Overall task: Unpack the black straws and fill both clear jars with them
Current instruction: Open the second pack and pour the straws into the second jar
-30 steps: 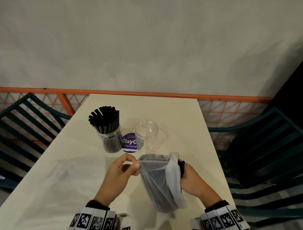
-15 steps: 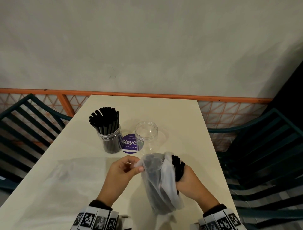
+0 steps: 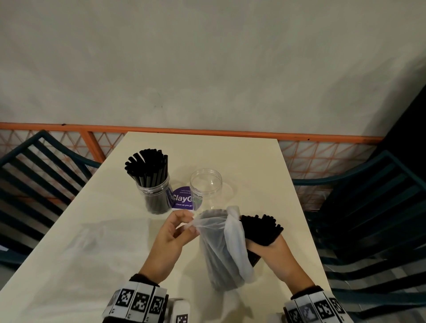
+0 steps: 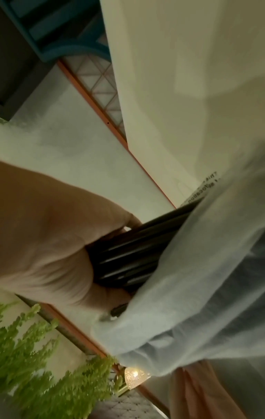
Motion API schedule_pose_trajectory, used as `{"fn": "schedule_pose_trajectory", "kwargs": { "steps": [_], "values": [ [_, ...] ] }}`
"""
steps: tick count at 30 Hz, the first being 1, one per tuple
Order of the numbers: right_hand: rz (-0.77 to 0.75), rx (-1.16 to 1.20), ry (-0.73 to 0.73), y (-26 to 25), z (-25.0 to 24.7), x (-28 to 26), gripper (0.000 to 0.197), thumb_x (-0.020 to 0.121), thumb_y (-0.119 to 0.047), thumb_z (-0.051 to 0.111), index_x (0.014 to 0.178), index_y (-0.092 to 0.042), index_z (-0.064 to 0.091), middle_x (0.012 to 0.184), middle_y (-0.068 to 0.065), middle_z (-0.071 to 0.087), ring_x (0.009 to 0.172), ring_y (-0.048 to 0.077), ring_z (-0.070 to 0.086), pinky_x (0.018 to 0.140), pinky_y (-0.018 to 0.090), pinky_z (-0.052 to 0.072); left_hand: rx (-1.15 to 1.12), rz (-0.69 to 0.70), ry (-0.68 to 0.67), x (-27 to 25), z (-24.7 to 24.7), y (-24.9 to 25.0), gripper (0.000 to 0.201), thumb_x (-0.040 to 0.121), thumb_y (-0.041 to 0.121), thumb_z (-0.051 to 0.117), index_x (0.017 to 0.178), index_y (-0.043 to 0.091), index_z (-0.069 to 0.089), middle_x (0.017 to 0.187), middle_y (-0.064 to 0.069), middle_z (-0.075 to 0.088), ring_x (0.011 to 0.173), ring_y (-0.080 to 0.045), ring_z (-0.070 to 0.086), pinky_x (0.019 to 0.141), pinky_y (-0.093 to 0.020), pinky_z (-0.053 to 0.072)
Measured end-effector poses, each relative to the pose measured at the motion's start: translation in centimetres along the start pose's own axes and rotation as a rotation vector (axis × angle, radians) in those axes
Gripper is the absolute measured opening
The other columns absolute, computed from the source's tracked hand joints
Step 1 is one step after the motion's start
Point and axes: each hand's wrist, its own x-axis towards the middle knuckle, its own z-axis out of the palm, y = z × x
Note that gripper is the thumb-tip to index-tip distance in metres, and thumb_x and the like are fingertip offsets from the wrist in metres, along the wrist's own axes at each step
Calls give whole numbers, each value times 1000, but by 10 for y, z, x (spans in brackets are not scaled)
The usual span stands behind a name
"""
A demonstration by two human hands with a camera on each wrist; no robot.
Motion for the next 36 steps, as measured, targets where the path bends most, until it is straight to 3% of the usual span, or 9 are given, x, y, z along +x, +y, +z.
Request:
{"fn": "schedule_pose_trajectory", "kwargs": {
  "steps": [3,6,10,19,22,24,27,32,36],
  "values": [
    [0,-84,-34,3,2,2,43,75,13,67,84,-29,63,76,-12,72,77,-8,64,66,7,48,147,3,-123,0,0,2,32,76,9,68,108,17,65,100,-3,66,93,-15,64,81,-23,53],
    [13,-186,-143,0,9,1,36,75,4,68,89,-27,55,83,-14,61,76,-9,61,68,4,46,231,66,6,0,13,1,8,67,6,76,71,7,69,69,-3,63,63,-11,56,61,-15,46],
    [-27,-134,-66,2,14,1,28,56,-20,72,80,-23,58,69,-13,65,66,-11,61,59,6,44,349,99,76,0,20,-5,23,75,6,71,56,10,60,50,7,51,51,-5,40,52,-16,35],
    [-86,-92,77,9,6,4,29,67,5,76,74,-22,69,69,-11,74,70,2,69,60,12,51,144,-16,-113,-5,16,3,6,90,9,53,95,6,51,93,-12,56,79,-12,60,74,-24,53],
    [-62,-91,50,12,4,5,28,62,-15,81,85,-17,66,77,-5,73,76,3,68,66,12,51,275,40,-204,1,9,3,46,78,23,70,121,32,55,106,3,59,94,-9,61,85,-25,51],
    [-65,-118,12,14,5,6,55,55,-32,79,102,-12,60,97,2,69,92,10,66,77,17,51,395,142,-111,5,8,2,33,67,34,78,98,36,70,95,9,61,86,-3,59,75,-16,48],
    [-48,-94,-31,13,6,6,62,51,-37,78,107,-20,58,103,-8,66,96,-1,63,80,12,48,339,180,47,10,14,-3,6,69,14,75,66,12,70,68,7,64,63,-3,55,63,-18,45],
    [-93,-94,-61,16,11,7,55,51,-30,78,102,-21,62,100,-8,70,94,0,65,76,10,48,327,44,0,5,26,-7,19,85,4,58,70,15,59,63,4,61,64,-10,54,66,-23,46],
    [-123,-99,31,19,14,7,50,45,-36,76,90,-16,65,81,-7,72,80,-1,66,68,11,49,266,39,-138,1,23,3,10,84,24,57,84,15,60,77,-1,60,73,-11,55,71,-21,46]
  ]
}}
